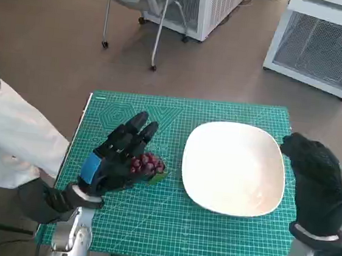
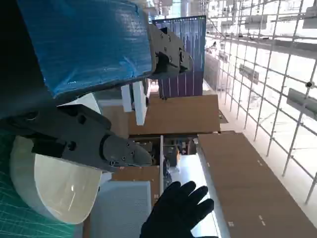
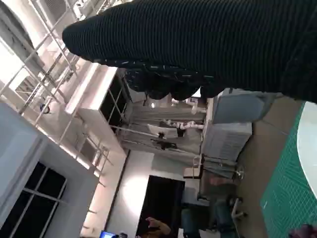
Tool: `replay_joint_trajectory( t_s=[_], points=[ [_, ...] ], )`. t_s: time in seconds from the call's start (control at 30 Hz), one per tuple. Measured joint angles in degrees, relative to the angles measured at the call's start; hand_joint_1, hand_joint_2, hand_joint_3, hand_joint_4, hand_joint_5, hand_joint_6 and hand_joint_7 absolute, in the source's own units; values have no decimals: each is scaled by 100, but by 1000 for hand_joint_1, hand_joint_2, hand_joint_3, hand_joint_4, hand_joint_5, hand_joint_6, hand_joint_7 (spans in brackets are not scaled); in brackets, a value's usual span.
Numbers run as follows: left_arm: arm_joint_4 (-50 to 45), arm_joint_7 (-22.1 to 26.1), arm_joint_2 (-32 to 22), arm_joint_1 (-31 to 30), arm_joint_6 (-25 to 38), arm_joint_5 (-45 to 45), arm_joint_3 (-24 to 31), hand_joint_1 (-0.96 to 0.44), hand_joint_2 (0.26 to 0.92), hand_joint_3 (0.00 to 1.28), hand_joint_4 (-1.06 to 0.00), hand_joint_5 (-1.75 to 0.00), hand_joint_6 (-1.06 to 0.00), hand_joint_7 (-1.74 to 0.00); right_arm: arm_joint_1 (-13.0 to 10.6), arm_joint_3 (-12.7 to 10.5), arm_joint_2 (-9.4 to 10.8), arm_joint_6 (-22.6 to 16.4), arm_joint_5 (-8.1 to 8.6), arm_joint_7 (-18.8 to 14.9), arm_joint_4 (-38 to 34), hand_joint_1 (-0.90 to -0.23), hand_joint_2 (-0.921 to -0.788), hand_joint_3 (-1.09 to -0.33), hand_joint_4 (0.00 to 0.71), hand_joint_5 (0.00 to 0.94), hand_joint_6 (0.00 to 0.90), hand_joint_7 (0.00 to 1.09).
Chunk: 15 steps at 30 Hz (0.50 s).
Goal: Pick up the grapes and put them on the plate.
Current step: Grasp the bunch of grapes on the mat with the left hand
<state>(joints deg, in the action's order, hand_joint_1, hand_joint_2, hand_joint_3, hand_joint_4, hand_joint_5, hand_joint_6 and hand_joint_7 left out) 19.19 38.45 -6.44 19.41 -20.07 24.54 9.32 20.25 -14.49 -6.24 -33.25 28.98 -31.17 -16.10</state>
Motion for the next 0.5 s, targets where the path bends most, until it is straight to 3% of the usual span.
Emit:
replay_joint_trajectory(
  t_s=[0.5],
  points=[
    [-14, -31, -2, -26, 3, 0, -2, -91, 921, 86, -244, -2, -345, -57, -4, 1, 0, -36, -21, 0, 28, -411, -921, -569, 636, 80, 266, 799]
  ],
)
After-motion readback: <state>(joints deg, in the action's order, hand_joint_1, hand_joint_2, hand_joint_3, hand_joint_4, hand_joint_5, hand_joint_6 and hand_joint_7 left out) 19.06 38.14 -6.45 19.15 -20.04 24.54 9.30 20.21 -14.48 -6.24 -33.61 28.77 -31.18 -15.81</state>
